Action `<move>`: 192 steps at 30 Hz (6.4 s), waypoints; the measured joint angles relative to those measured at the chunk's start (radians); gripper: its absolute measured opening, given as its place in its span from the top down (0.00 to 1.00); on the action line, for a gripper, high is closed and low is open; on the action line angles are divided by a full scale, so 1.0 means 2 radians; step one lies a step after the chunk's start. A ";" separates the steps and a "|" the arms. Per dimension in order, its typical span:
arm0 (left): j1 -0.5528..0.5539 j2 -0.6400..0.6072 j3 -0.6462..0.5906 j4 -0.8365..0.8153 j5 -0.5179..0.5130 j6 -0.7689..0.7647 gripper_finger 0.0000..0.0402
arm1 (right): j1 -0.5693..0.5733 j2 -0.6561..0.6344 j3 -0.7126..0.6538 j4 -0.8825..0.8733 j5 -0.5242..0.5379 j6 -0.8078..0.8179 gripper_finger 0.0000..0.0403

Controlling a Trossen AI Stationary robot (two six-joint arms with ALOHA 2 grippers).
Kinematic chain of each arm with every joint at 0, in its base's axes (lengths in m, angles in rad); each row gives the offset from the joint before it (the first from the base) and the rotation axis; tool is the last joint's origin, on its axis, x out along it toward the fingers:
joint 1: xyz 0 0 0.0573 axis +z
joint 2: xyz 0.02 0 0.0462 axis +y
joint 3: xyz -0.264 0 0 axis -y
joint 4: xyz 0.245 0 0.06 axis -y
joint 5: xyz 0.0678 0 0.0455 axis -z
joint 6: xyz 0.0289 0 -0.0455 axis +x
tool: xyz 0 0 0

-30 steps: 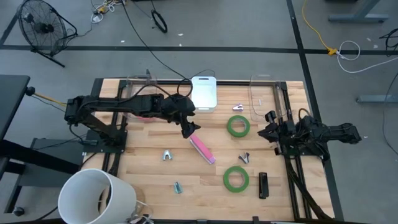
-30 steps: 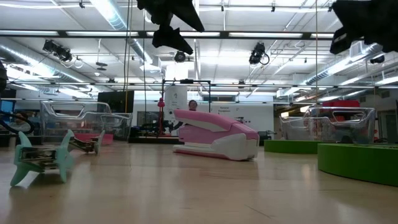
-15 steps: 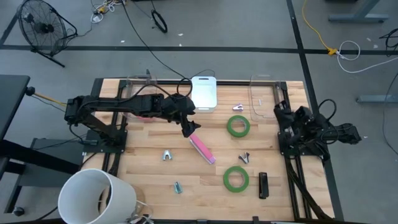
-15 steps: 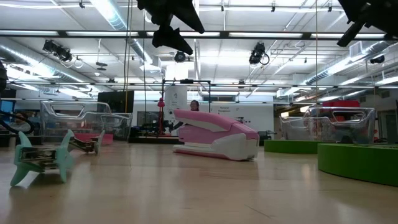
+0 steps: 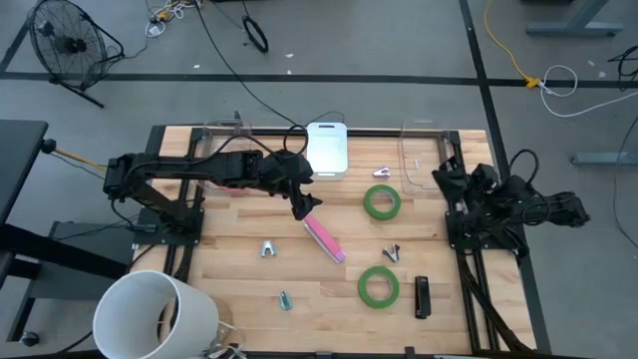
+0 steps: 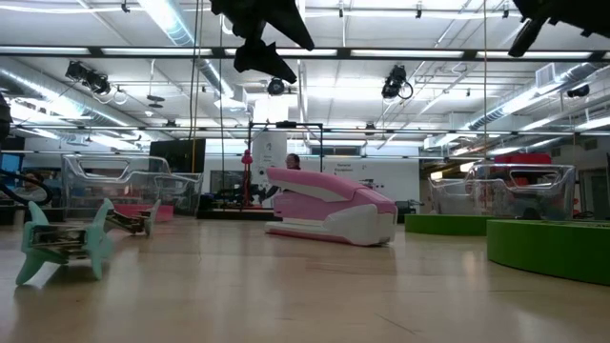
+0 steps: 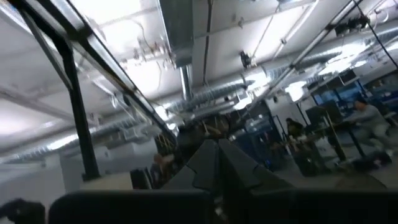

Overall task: Pick and place Stapler, Stapler remover, tape
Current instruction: Put the top green tape into the left transparent bin

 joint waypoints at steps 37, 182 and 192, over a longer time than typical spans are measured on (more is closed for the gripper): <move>0.000 0.000 0.031 0.012 0.009 0.062 0.15 | -0.001 0.295 0.172 -0.378 -0.024 -0.014 0.94; 0.003 -0.047 0.031 0.249 -0.073 0.155 0.15 | -0.066 0.538 0.401 -0.001 -0.294 0.051 0.82; 0.003 -0.047 0.031 0.248 -0.072 0.156 0.25 | -0.060 0.559 0.401 0.007 -0.281 0.047 0.82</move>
